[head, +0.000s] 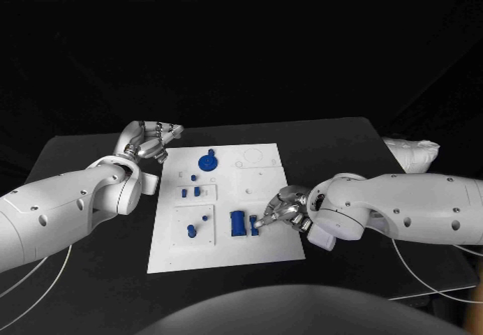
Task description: Assemble the parts on the task board
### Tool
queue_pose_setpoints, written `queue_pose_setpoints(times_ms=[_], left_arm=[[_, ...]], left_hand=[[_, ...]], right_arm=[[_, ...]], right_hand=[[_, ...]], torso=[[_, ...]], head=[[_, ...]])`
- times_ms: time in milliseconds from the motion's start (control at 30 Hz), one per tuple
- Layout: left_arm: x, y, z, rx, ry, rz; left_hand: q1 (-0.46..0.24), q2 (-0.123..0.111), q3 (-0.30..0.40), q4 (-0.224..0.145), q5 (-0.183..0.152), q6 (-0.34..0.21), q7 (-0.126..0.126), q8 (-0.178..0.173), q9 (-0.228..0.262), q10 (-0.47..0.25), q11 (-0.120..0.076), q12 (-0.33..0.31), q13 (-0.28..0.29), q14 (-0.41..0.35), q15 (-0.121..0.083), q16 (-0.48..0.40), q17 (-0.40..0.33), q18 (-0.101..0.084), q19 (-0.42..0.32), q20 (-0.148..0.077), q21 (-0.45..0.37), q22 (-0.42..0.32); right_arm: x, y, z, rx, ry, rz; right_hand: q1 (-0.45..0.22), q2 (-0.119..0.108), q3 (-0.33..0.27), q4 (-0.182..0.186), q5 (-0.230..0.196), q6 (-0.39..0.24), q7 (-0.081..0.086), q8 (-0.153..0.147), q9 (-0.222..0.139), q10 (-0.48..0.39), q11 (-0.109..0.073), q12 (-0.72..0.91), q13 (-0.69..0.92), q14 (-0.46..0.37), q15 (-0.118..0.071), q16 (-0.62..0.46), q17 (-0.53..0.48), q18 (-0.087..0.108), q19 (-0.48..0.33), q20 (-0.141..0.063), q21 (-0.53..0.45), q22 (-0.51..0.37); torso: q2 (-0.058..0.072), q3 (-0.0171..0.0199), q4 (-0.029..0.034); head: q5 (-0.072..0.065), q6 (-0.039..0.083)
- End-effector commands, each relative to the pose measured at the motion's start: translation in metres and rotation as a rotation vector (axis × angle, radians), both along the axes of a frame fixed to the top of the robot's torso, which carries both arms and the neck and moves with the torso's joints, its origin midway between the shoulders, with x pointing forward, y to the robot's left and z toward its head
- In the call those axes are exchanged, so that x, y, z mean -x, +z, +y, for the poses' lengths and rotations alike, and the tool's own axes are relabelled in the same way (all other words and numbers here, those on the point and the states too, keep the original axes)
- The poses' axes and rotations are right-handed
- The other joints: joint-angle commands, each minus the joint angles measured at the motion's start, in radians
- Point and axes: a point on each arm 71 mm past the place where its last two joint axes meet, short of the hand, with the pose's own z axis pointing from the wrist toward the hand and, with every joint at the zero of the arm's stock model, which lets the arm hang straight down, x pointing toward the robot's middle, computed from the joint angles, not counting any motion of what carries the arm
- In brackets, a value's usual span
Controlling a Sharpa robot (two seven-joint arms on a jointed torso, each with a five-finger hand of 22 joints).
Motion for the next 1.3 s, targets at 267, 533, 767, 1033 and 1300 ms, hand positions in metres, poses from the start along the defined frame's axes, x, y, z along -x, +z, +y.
queue_pose_setpoints(times_ms=[267,533,767,1033,1300], left_arm=[[0.0,0.001,-0.003,0.006,-0.021,-0.001],[0.0,0.001,-0.003,0.006,-0.021,0.0],[0.0,0.001,-0.002,0.005,-0.019,0.0],[0.0,0.001,-0.002,0.005,-0.019,0.0],[0.0,0.001,-0.003,0.006,-0.02,0.0]], left_hand=[[0.006,0.011,-0.009,0.001,0.004,-0.002,-0.004,0.004,0.001,0.004,0.0,0.003,0.001,-0.007,0.001,-0.004,-0.001,-0.006,-0.007,-0.003,-0.007,0.054],[0.006,0.011,-0.009,0.001,0.004,-0.002,-0.004,0.004,0.001,0.004,0.0,0.003,0.001,-0.007,0.001,-0.004,-0.001,-0.006,-0.007,-0.003,-0.007,0.054],[0.006,0.011,-0.009,0.001,0.004,-0.002,-0.004,0.004,0.001,0.004,0.0,0.003,0.001,-0.007,0.001,-0.004,-0.001,-0.006,-0.007,-0.003,-0.007,0.054],[0.006,0.011,-0.009,0.001,0.004,-0.002,-0.004,0.004,0.001,0.004,0.0,0.003,0.001,-0.007,0.001,-0.004,-0.001,-0.006,-0.007,-0.003,-0.007,0.054],[0.006,0.011,-0.009,0.001,0.004,-0.002,-0.004,0.004,0.001,0.004,0.0,0.003,0.001,-0.007,0.001,-0.004,-0.001,-0.006,-0.007,-0.003,-0.007,0.054]], right_arm=[[0.006,-0.002,0.002,0.111,0.1,-0.032],[0.005,-0.008,0.006,0.135,0.107,-0.005],[0.004,-0.01,0.008,0.131,0.108,-0.002],[0.004,-0.011,0.01,0.123,0.112,0.001],[0.001,-0.012,0.01,0.125,0.108,0.001]], right_hand=[[0.003,0.009,-0.011,0.004,0.001,0.115,-0.018,0.213,0.216,0.105,-0.025,0.003,0.263,0.104,-0.023,0.004,0.263,-0.007,0.104,-0.023,0.004,0.263],[0.004,0.015,-0.011,0.005,0.002,0.16,-0.022,0.265,0.265,0.105,-0.029,0.003,0.263,0.104,-0.026,0.004,0.263,-0.007,0.104,-0.027,0.004,0.263],[0.003,0.018,-0.011,0.007,0.002,0.156,-0.023,0.264,0.267,0.105,-0.029,0.003,0.263,0.104,-0.027,0.004,0.263,-0.007,0.104,-0.028,0.004,0.263],[-0.001,0.018,-0.013,0.009,0.001,0.144,-0.023,0.257,0.266,0.105,-0.03,0.003,0.263,0.104,-0.028,0.004,0.263,-0.007,0.104,-0.029,0.004,0.263],[-0.002,0.019,-0.012,0.011,0.001,0.139,-0.023,0.253,0.266,0.105,-0.03,0.003,0.263,0.104,-0.028,0.004,0.263,-0.007,0.104,-0.029,0.004,0.263]], torso=[[0.0,-0.0007,0.0006],[0.001,-0.0005,0.0016],[0.0,-0.0009,0.0021],[0.0,-0.0008,0.0009],[-0.001,-0.0014,0.0015]], head=[[-0.005,0.0],[-0.006,0.0],[-0.005,0.0],[-0.005,0.0],[-0.007,0.0]])
